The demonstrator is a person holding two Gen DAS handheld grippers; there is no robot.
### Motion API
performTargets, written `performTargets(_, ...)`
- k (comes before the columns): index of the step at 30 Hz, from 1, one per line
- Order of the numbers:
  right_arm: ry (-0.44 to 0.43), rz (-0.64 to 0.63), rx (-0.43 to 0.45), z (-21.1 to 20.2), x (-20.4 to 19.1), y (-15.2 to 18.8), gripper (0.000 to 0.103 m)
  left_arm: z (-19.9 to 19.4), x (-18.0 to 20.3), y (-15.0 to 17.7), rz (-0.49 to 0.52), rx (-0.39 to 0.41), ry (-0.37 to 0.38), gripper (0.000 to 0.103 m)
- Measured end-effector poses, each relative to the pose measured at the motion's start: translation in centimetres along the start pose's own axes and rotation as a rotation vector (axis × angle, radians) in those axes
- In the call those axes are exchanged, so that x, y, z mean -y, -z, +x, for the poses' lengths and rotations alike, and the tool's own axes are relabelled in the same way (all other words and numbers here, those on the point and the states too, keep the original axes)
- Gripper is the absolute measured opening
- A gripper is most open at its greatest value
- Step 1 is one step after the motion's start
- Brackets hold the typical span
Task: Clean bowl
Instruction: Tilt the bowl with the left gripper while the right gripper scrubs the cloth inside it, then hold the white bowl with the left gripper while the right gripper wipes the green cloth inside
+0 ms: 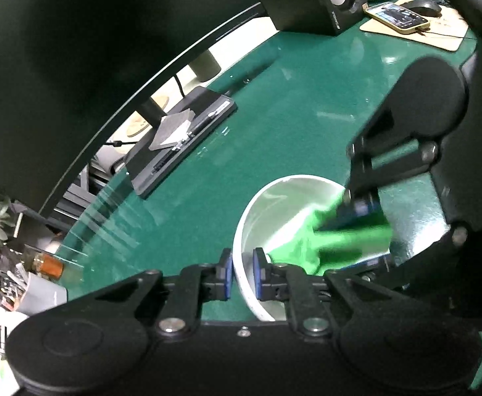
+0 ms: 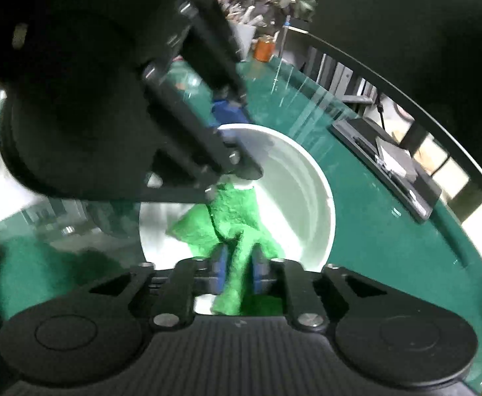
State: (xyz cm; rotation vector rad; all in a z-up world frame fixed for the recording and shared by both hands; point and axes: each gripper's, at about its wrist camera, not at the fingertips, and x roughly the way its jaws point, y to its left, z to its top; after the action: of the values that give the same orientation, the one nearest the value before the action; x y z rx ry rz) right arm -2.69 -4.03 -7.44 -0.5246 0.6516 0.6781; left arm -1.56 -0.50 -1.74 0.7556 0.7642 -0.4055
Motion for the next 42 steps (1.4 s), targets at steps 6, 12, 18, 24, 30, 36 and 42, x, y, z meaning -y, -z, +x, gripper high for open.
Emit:
performTargets(6,-0.032,0.038,-0.015,0.2,-0.5,0.2,0.014,-0.1,0.0,-0.4,-0.032,-0.003,0.023,0.012)
performTargets(12,0.014,0.09,0.018,-0.3,0.6,-0.7,0.013,-0.1,0.1,-0.2,-0.031,-0.015,0.051,0.013)
performTargets(18,0.083,0.092,-0.017,-0.2,1.0,-0.2,0.008,0.3,0.5,-0.1,-0.022,-0.022,0.038,0.016)
performTargets(24,-0.003,0.144,-0.039,-0.3,0.6,-0.5,0.007,0.2,0.2,-0.1,-0.023,-0.012,0.037,0.015)
performTargets(30,-0.214,0.342,0.048,-0.5,2.4,-0.2,0.007,-0.5,0.0,-0.5,0.005,0.028,0.038,0.013)
performTargets(36,-0.144,0.186,-0.017,0.1,0.5,-0.2,0.006,-0.3,0.4,0.2,0.075,-0.003,0.02,0.013)
performTargets(42,0.145,-0.019,-0.014,-0.8,-0.7,-0.2,0.005,-0.2,0.9,0.7,0.066,-0.01,0.024,0.016)
